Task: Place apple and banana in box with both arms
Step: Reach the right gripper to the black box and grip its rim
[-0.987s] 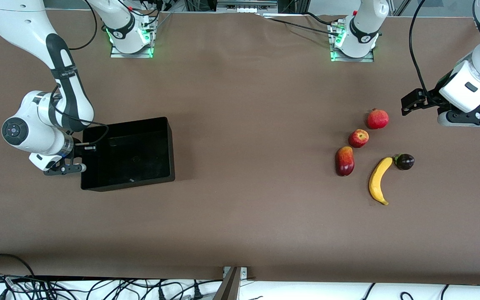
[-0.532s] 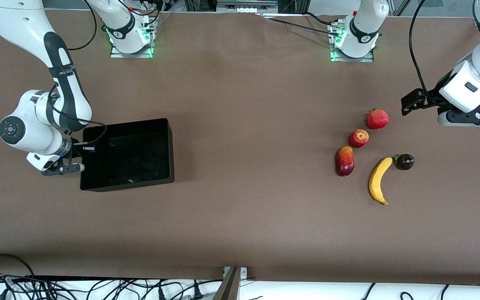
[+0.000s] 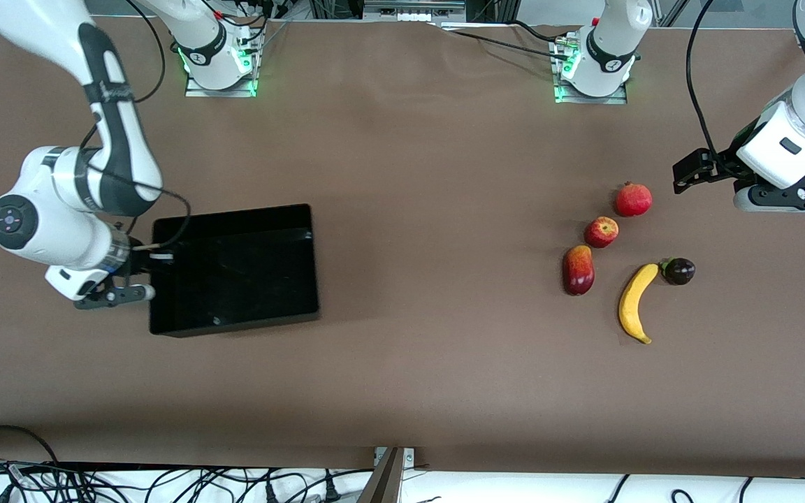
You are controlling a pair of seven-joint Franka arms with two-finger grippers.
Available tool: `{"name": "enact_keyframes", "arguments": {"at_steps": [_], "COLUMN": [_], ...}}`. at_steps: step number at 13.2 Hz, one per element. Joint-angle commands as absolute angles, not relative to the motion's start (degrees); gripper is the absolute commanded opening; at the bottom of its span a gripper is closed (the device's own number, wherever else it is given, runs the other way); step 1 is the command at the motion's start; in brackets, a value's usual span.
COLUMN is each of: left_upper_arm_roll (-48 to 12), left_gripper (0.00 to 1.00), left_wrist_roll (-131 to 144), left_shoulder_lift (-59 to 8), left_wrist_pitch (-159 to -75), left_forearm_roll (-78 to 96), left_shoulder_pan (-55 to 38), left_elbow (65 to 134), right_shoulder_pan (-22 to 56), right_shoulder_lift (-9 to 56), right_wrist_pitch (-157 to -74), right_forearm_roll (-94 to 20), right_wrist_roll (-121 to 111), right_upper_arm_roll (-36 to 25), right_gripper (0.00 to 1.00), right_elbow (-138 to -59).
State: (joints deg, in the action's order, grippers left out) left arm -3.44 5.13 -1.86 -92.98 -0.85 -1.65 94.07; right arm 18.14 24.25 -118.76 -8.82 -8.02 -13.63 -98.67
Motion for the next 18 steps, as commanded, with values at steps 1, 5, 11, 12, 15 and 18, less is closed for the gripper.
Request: {"name": "enact_keyframes", "arguments": {"at_steps": [1, 5, 11, 12, 15, 18], "left_upper_arm_roll": [-3.6, -3.6, -3.6, -3.6, -3.6, -3.6], "left_gripper": [1.0, 1.0, 1.0, 1.0, 1.0, 1.0], "left_wrist_roll": [4.66, 4.66, 4.92, 4.83, 4.75, 4.58], "left_shoulder_lift": [-1.41, -1.41, -1.41, -1.41, -1.49, -1.58], "left_wrist_pitch": [-91.76, -91.76, -91.76, -91.76, -91.76, -91.76], "left_forearm_roll": [0.26, 0.26, 0.26, 0.26, 0.26, 0.26], "left_shoulder_pan": [-1.32, -1.32, -1.32, -1.41, -1.41, -1.41], "left_elbow": [93.43, 93.43, 93.43, 93.43, 93.43, 93.69], "right_shoulder_pan": [25.11, 35.22, 44.46, 45.69, 48.16, 49.3], "right_shoulder_lift": [25.74, 32.24, 44.02, 45.08, 49.64, 52.9], "right_wrist_pitch": [-116.63, -117.07, -121.0, -123.29, -127.17, -127.53], "right_forearm_roll": [-12.21, -16.94, -20.3, -20.3, -23.02, -23.03], "right_wrist_roll": [0.49, 18.06, 36.54, 38.39, 42.61, 41.93], "right_upper_arm_roll": [-13.89, -13.89, -13.89, -13.8, -12.75, -12.66], "right_gripper": [0.0, 0.0, 0.0, 0.0, 0.0, 0.0], "right_elbow": [-93.62, -86.77, -73.22, -73.21, -70.06, -66.71]}}
